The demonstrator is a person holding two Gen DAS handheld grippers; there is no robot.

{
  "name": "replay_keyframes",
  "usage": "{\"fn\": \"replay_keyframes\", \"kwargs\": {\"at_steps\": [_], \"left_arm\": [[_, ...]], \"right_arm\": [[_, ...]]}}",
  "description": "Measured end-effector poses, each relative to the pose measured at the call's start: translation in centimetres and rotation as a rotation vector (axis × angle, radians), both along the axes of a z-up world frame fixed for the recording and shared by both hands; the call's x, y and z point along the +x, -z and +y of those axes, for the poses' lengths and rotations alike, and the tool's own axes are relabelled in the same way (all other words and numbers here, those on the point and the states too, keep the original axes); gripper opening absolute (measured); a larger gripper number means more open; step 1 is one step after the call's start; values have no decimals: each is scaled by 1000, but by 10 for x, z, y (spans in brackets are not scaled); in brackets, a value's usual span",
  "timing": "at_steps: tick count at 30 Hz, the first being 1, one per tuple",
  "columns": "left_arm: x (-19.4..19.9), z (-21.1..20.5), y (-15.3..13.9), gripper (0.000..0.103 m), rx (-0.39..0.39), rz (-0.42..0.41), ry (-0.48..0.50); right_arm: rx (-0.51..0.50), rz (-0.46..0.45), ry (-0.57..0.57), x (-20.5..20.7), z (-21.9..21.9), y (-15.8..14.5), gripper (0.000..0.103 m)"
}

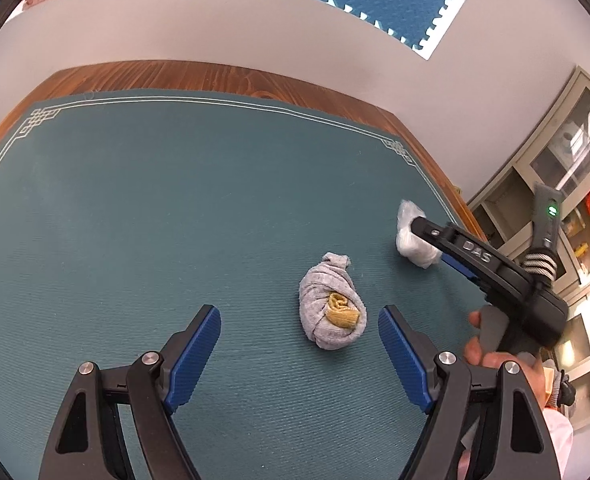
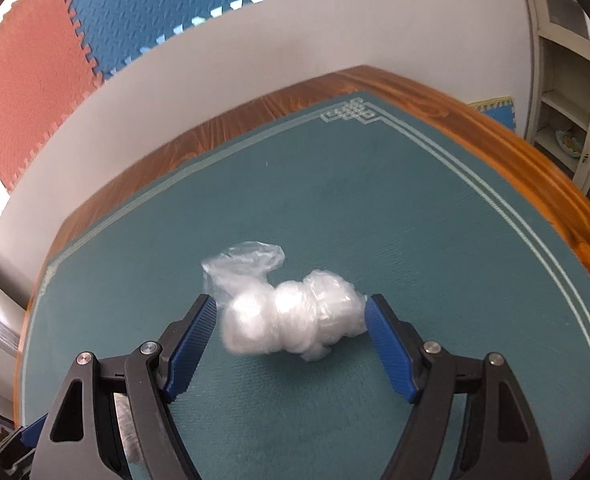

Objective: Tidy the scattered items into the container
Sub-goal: 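Grasp white wrapped bundle with right gripper while left gripper grasps grey sock bundle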

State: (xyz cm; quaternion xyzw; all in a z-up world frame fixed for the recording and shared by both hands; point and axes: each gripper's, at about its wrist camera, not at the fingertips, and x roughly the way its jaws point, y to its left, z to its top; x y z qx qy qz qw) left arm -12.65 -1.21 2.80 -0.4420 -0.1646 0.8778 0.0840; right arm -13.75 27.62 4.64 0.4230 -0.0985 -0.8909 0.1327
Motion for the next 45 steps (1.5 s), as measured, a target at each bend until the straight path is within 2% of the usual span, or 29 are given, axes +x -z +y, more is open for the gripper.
{"fn": "replay_keyframes", "kwargs": {"at_steps": [4,8,11,19,25,33,39,45], "left_arm": [[0,3,2,83,-10,-4,6],[-1,1,4,83,-10,-8,2],[-2,1,5,83,-9,-9,4],[0,9,8,83,-15,-7,22],[0,20,7,83,-41,7,40],[-22,47,9,83,-31,-17,78],[-35,58,27,83,-46,-66,55],[-35,67,35,83,-113,-44,53]], "right_arm": [[32,-15,4,-6,-5,9,79],[55,1,-8,0,-6,9,57],[40,-1,-6,11,-1,6,50],[57,63,-7,63,11,-16,50],[38,117,35,101,30,-24,50],[27,145,91,105,46,-22,50],[10,153,102,105,52,-25,50],[11,155,94,107,49,-24,50]]}}
